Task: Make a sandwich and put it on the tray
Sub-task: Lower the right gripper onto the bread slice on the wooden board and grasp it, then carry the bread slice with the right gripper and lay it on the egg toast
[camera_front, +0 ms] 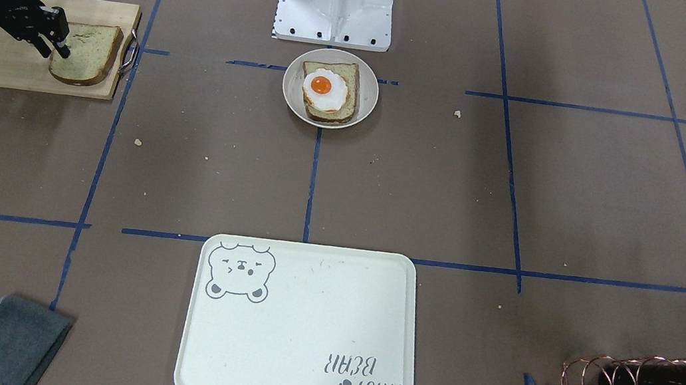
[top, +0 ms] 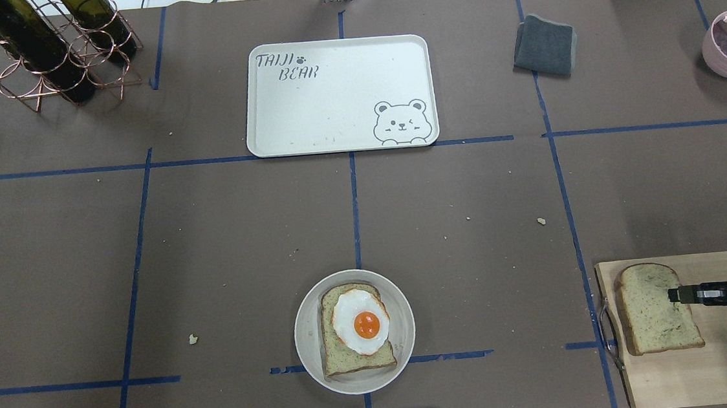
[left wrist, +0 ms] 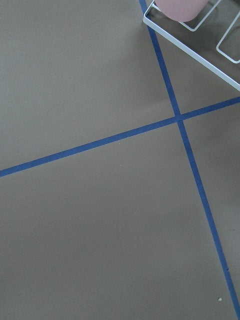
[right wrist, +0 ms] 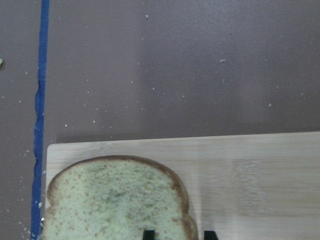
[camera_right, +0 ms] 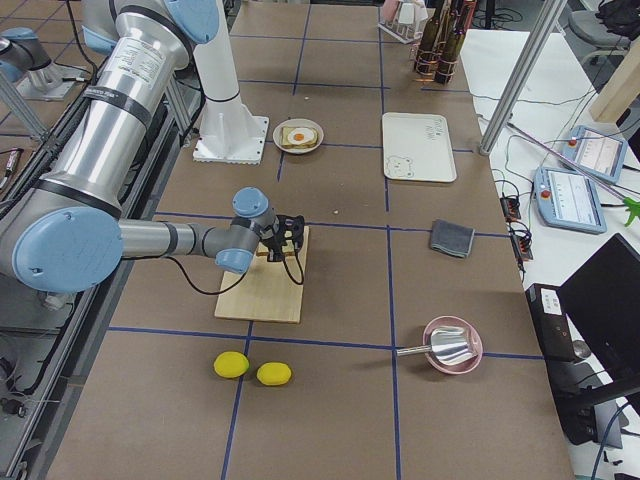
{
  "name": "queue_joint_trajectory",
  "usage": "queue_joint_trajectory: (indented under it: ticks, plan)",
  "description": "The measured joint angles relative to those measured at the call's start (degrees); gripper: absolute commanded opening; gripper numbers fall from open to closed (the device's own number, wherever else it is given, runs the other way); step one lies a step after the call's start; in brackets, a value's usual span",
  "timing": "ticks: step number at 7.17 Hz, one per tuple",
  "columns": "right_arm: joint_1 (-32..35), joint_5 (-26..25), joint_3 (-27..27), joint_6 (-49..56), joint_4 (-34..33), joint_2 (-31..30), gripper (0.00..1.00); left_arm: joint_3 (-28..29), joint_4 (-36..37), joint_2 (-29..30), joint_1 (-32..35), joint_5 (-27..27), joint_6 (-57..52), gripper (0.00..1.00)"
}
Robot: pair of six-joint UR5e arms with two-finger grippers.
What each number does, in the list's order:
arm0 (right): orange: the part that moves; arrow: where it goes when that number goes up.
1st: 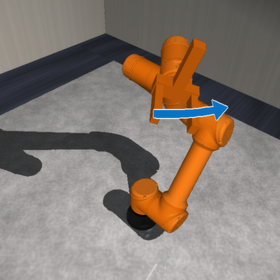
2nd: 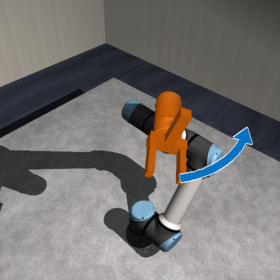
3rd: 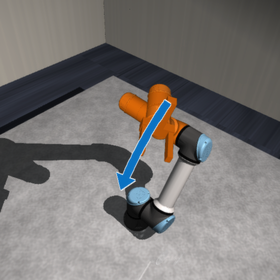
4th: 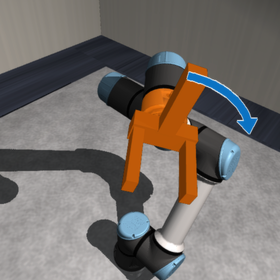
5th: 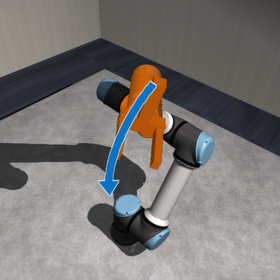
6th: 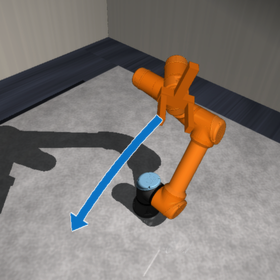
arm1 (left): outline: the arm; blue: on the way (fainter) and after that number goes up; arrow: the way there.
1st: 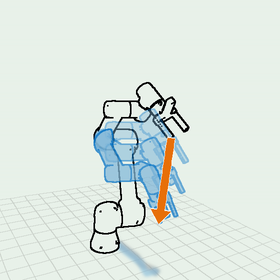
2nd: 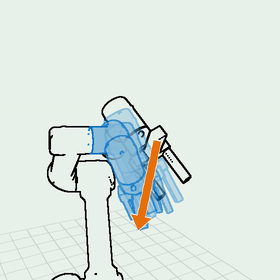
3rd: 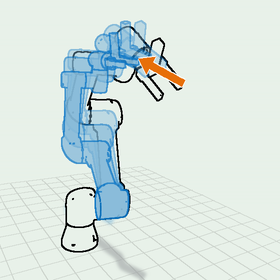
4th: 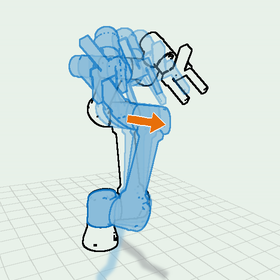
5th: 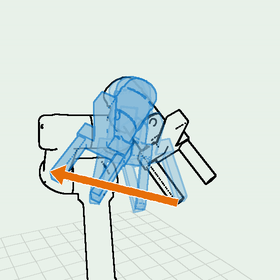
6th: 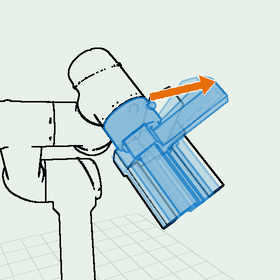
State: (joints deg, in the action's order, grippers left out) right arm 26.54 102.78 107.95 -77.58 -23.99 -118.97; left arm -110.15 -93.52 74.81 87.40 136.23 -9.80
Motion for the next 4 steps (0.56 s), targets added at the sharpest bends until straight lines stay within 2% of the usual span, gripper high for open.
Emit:
queue_joint_trajectory:
  ticks: [2, 4]
  plan:
    - [0.00, -0.11, 0.65, 0.17, 0.00, 0.03, 0.00, -0.06, 0.05, -0.07, 0.04, 0.00, 0.02, 1.00]
    - [0.22, 0.38, 3.63, -0.07, -0.04, -0.19, 0.00, -0.07, 0.08, -0.18, 0.05, 0.00, -0.03, 1.00]
